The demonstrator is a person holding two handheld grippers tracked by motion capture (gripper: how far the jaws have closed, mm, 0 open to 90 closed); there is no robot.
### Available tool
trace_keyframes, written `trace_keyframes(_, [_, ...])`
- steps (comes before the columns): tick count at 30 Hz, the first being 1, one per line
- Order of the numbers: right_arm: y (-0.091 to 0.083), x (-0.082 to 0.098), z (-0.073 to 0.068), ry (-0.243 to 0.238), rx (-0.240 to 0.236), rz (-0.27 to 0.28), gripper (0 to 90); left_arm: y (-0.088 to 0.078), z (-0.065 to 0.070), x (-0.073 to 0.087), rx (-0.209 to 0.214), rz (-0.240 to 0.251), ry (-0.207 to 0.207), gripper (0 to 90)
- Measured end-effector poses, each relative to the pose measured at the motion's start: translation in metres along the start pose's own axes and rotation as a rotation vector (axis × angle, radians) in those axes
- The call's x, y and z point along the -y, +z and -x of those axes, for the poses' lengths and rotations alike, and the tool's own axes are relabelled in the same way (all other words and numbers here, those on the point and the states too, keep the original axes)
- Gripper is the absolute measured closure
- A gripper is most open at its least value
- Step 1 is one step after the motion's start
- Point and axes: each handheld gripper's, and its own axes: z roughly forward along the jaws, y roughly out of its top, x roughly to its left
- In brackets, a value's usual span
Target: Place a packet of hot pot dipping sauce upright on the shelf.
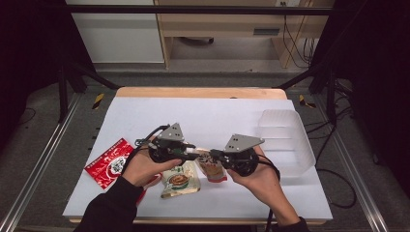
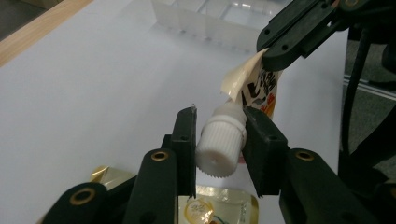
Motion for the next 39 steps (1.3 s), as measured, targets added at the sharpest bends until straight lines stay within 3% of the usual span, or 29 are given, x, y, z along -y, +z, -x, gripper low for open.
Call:
trace_keyframes(9, [-0.011,0.004,0.005,0.015,0.014,0.022,88.6,-0.001,0.009,-0.022,0.008,-0.039,0.064,72.5])
trace_keyframes(17, [-0.022,0.006,0.007,-0.025,0.026,-0.029,80.1,-0.001,0.019,-0.044,0.009,-0.105,0.155,73.4])
trace_keyframes(18, [-0.025,0.004,0.009,-0.037,0.034,-0.056,71.5,-0.002,0.019,-0.048,-0.001,-0.115,0.168,73.5])
trace_keyframes(26, [-0.027,-0.011,0.018,-0.138,0.1,-0.169,43.1,-0.001,0.016,-0.052,0.0,-0.117,0.181,73.6])
trace_keyframes(30, [-0.019,-0.018,0.023,-0.177,0.071,-0.228,31.5,0.001,0.016,-0.053,0.004,-0.12,0.187,73.6])
trace_keyframes(33, [-0.014,-0.022,0.023,-0.202,0.048,-0.266,27.9,0.001,0.016,-0.053,0.008,-0.118,0.193,73.6])
trace_keyframes(34, [-0.009,-0.025,0.025,-0.209,0.02,-0.31,20.7,0.002,0.017,-0.053,0.006,-0.121,0.198,73.5])
trace_keyframes(35, [-0.007,-0.026,0.025,-0.213,-0.001,-0.322,19.7,0.002,0.017,-0.053,0.006,-0.121,0.198,73.6])
trace_keyframes(39, [0.0,-0.032,0.028,-0.212,-0.055,-0.342,33.6,0.002,0.017,-0.053,0.009,-0.124,0.2,73.5])
